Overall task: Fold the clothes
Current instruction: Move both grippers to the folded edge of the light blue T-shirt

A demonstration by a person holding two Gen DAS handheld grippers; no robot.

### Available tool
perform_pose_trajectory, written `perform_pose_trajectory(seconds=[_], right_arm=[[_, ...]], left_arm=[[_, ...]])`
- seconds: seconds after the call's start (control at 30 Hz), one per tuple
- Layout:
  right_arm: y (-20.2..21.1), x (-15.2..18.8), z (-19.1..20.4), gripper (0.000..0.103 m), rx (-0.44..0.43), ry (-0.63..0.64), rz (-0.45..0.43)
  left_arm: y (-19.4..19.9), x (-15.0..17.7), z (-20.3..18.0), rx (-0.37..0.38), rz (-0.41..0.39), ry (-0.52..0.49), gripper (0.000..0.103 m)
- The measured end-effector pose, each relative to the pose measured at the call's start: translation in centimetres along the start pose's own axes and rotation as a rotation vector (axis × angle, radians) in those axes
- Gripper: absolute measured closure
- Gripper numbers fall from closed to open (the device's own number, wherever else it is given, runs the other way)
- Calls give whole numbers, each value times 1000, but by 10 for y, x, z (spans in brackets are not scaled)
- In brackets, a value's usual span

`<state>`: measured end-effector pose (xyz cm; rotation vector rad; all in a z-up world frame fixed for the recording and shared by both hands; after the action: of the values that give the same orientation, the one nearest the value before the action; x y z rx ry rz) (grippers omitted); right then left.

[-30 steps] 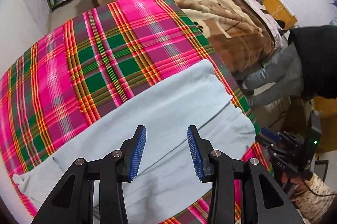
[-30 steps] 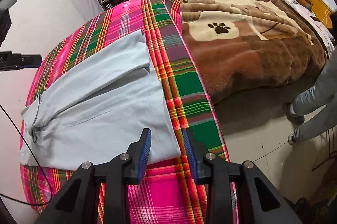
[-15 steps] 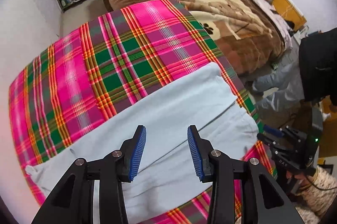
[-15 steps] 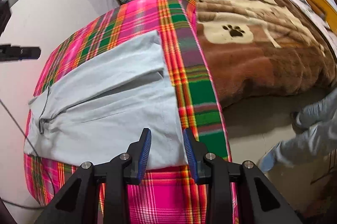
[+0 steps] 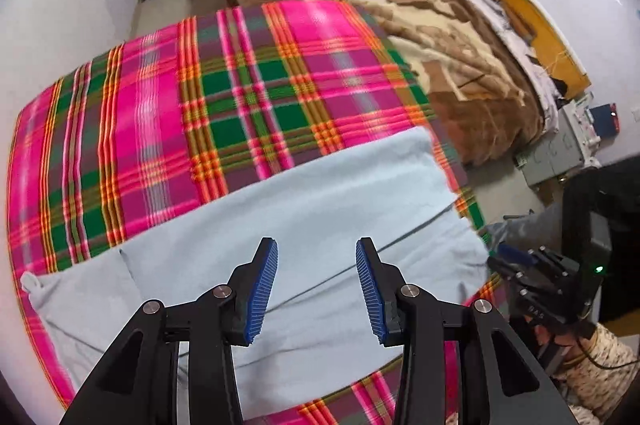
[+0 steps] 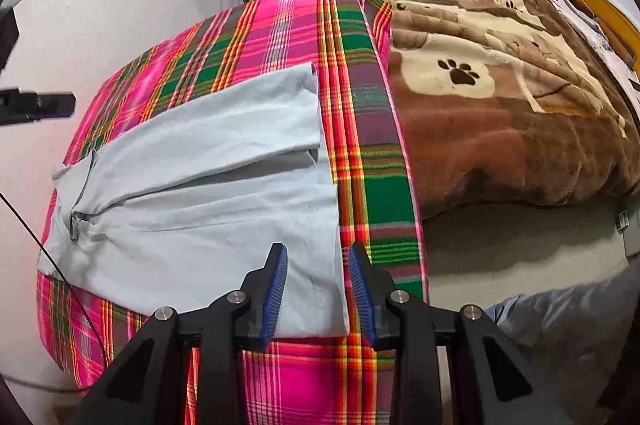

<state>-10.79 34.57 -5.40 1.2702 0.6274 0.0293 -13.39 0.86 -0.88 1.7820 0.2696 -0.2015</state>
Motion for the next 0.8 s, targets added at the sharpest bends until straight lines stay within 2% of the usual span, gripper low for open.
perform_pose_trajectory(seconds=[0.07, 0.2, 0.3, 0.37, 0.6, 0.8], right_arm=[[-1, -1, 0, 70, -3, 11, -3], [-4, -2, 0, 70, -8, 33, -10], [-7, -4, 1, 70, -12, 51, -15], [-7, -4, 3, 70, -11, 73, -10], [-10, 11, -12, 70, -37, 35, 17], [-16, 20, -9, 70, -87, 65, 32]], left_arm=[[-3, 0, 2, -20, 1, -2, 60], [-5, -7, -5, 8, -40, -16, 60], [-25, -15, -20, -10, -35, -51, 60], [-38, -19, -31, 17, -38, -58, 60], [-95, -30, -76, 0, 67, -193, 60], [-120, -54, -95, -6, 75, -227, 60]])
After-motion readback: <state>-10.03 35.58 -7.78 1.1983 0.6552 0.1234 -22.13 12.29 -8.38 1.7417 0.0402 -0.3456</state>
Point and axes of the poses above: each gripper's, at about its wrist camera, not at the fingertips, and y roughly against the way its jaws point, z to its left, x to its underside, the point moved 2 cm from there along -y, roughly the way its jaws point, and after that the axes turned 2 degrees about y, right-handed, at the moved point
